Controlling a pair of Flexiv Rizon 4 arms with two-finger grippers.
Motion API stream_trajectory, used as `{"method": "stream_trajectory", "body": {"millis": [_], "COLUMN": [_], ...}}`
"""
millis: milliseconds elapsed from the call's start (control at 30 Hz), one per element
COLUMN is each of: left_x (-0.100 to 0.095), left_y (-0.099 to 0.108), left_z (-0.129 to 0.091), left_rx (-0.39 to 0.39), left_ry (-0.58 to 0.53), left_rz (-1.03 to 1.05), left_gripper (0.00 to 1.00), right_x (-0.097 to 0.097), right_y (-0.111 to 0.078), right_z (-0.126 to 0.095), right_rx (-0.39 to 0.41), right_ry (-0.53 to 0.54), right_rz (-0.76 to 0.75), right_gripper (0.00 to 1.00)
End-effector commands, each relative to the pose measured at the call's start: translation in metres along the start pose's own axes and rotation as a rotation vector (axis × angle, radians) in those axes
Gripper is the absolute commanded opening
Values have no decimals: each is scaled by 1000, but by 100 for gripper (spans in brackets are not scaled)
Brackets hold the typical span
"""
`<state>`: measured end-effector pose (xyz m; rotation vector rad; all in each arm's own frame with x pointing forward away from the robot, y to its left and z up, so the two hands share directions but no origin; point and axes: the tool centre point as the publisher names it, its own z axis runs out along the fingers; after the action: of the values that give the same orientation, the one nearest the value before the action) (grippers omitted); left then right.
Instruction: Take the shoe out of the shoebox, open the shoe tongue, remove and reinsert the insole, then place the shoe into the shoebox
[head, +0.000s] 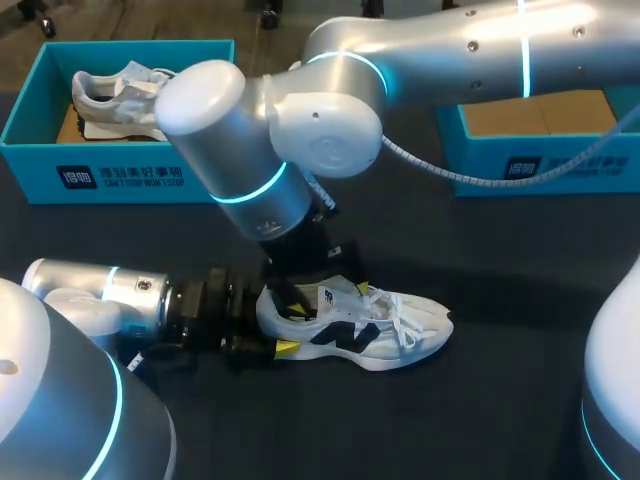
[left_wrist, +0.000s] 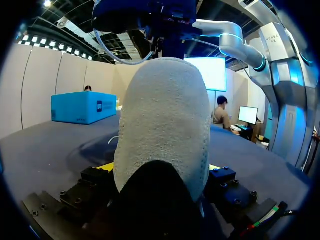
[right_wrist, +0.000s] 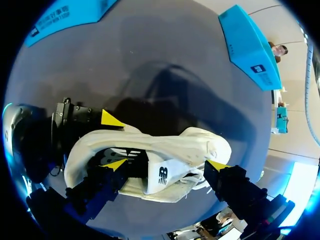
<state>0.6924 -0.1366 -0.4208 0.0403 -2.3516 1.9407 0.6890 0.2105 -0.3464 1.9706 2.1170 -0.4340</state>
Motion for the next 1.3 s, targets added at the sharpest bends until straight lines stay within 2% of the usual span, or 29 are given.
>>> {"method": "stream_trajectory", "body": {"millis": [33, 500, 733, 767, 833, 867, 900, 967, 1067, 1300], "left_x": [-4, -4, -4, -4, -4, -4, -4, -4, -4, -4], "left_y": [5, 5, 5, 5, 5, 5, 5, 5, 5, 5], "left_z": [4, 4, 4, 4, 4, 4, 4, 4, 4, 4], "left_rx": [0, 0, 0, 0, 0, 0, 0, 0, 0, 0], "left_ry": [-1, -1, -1, -1, -1, -1, -1, -1, -1, -1], "left_rz": [0, 0, 0, 0, 0, 0, 0, 0, 0, 0], "left_gripper": [0, 0, 0, 0, 0, 0, 0, 0, 0, 0], "right_x": [-6, -37, -47, -48, -49, -49, -49, -48, -46, -48], "right_y": [-3, -3, -4, -5, -5, -5, -5, -5, -5, -10], "right_z": [6, 13, 7, 7, 7, 7, 7, 8, 7, 3], "right_rx": [3, -4, 11, 17, 24, 29, 35, 42, 44, 54], "right_ry": [1, 16, 53, 62, 82, 89, 92, 104, 107, 114], "right_rz": [11, 60, 75, 75, 63, 62, 59, 59, 57, 52], "right_gripper": [100, 100, 100, 96, 76, 60, 52, 42, 36, 35]}}
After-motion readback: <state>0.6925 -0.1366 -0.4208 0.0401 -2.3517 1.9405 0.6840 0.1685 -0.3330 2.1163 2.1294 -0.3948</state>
